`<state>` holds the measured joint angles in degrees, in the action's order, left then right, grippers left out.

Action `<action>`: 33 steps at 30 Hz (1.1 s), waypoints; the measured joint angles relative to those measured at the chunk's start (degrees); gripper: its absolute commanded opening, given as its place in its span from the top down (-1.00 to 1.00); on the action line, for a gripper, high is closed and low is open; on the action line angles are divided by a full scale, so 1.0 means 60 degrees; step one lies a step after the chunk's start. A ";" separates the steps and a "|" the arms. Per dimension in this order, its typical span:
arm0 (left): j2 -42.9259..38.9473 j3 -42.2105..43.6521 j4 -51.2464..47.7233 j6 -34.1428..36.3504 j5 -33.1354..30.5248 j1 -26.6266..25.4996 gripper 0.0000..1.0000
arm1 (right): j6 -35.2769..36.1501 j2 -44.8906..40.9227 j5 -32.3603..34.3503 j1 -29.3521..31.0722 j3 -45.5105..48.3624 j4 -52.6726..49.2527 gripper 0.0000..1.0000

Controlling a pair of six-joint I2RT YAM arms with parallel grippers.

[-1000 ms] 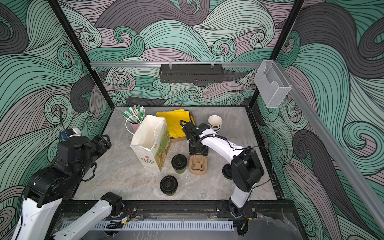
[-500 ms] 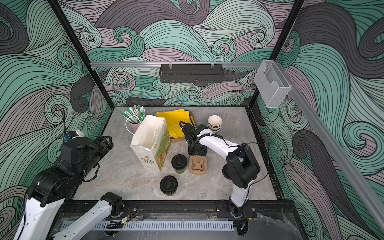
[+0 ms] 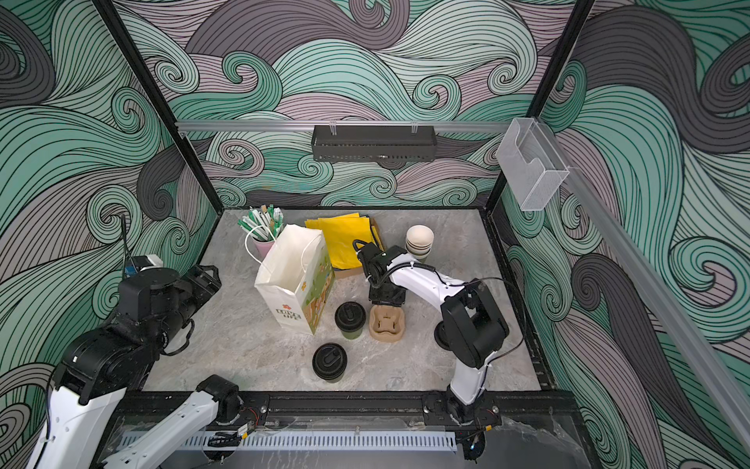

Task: Pack the takeout coffee
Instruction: 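Grasp the edge of the brown pulp carrier with the right gripper, then lift the carrier with the right gripper while the left reaches over the white bag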

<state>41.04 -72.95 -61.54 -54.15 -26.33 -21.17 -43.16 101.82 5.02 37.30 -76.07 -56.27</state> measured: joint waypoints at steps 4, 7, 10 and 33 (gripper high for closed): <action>-0.0004 0.0000 0.0051 0.0033 0.0000 0.0000 -0.46 | -0.0066 -0.0080 -0.0011 -0.0004 0.0011 0.0040 0.38; -0.0004 0.0000 0.0051 0.0091 -0.0007 0.0000 -0.46 | -0.0076 -0.0204 -0.0018 -0.0004 0.0102 0.0109 0.46; -0.0004 0.0000 0.0051 0.0117 -0.0015 0.0000 -0.46 | -0.0076 -0.0306 -0.0022 -0.0004 0.0135 0.0098 0.50; 0.3337 -0.4313 -0.1457 0.4517 0.2164 0.0328 -0.71 | 0.0164 -0.2331 -0.0430 -0.0004 -0.1166 -0.2280 0.57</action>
<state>61.06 -98.83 -70.28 -27.05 -13.34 -19.20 -42.17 87.83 2.44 37.28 -83.07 -69.95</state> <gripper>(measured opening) 0.848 0.307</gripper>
